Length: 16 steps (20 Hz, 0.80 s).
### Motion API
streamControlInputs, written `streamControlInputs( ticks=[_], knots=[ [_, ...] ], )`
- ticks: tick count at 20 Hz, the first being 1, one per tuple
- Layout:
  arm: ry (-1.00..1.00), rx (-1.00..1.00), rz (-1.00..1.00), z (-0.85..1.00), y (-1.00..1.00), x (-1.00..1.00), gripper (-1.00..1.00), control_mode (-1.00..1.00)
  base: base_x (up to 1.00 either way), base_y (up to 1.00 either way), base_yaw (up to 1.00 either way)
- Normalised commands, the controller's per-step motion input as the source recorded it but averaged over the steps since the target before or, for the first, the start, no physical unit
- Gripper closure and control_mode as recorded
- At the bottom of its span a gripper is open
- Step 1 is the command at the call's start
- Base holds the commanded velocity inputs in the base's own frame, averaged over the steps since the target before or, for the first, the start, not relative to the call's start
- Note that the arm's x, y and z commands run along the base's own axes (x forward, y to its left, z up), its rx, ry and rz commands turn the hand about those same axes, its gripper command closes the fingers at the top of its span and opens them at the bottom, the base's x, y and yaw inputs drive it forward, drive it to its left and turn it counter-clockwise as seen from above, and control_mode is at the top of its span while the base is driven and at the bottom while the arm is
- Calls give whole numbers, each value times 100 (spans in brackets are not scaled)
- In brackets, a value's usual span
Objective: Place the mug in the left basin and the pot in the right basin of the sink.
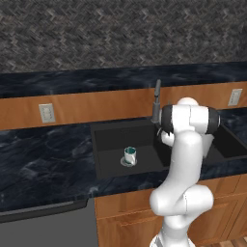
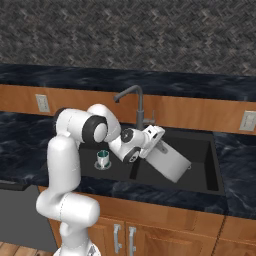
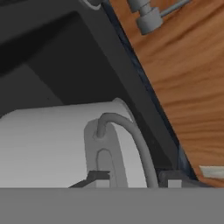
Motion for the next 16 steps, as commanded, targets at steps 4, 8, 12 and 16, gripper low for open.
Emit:
streamControlInputs(
  ticks=[4, 8, 12, 16],
  knots=[
    [0, 16, 0, -50, 23, -19, 100, -100, 0, 0, 0],
    [0, 4, 0, -34, 15, -17, 100, -100, 0, 0, 0],
    [0, 17, 0, -42, 8, -10, 100, -100, 0, 0, 0],
    [0, 21, 0, -52, 5, 0, 100, -100, 0, 0, 0]
  ],
)
